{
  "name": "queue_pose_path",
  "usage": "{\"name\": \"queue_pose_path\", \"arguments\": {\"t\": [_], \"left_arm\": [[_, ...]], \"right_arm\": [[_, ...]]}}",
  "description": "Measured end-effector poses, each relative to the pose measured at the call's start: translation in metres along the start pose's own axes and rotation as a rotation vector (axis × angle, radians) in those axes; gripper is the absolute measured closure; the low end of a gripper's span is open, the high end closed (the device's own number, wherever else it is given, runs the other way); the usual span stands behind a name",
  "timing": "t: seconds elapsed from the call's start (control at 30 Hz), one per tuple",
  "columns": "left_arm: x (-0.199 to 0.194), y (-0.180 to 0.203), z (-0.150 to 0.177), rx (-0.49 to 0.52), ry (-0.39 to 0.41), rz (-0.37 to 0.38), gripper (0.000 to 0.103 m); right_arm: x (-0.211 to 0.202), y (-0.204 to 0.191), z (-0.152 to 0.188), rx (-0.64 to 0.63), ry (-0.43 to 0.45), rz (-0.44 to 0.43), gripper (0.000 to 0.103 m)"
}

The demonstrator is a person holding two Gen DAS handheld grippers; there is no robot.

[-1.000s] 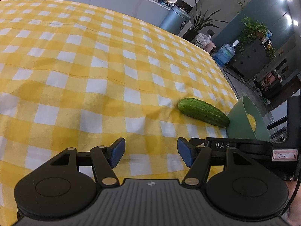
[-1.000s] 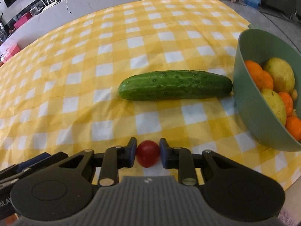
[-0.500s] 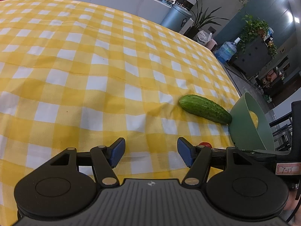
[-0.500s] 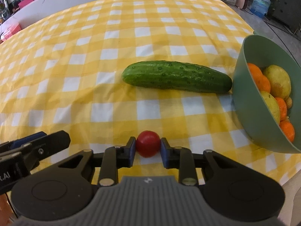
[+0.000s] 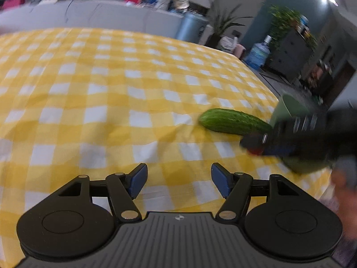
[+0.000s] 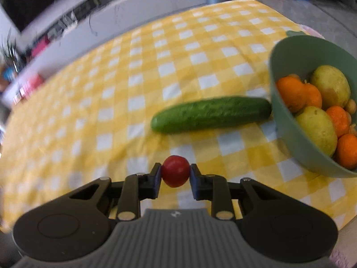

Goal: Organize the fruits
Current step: 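Carry the tomato toward the colander with the right tool while the left tool grasps the cucumber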

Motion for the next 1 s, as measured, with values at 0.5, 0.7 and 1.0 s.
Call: {"name": "queue_pose_path", "arguments": {"t": [0.5, 0.7, 1.0], "left_arm": [[0.019, 0.087, 0.001, 0.530, 0.130, -0.023, 0.024], [0.061, 0.125, 0.001, 0.853, 0.145, -0.010, 0.024], [0.127, 0.132, -0.030, 1.047, -0.140, 0.157, 0.023]], "right_arm": [[-0.061, 0.104, 0.006, 0.302, 0.241, -0.143, 0.080], [-0.076, 0.131, 0.014, 0.372, 0.295, -0.159, 0.080], [-0.098, 0.161, 0.028, 0.438, 0.376, -0.218, 0.080]]}}
Point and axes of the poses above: each gripper's, at about its wrist camera, not at the fingertips, and x roughly the way its jaws point, y to its right, z to its underside, the point moved 1 cm from there along x, roughly the way its jaws point, and after that the axes turned 11 degrees about -x, right-handed, at the moved point
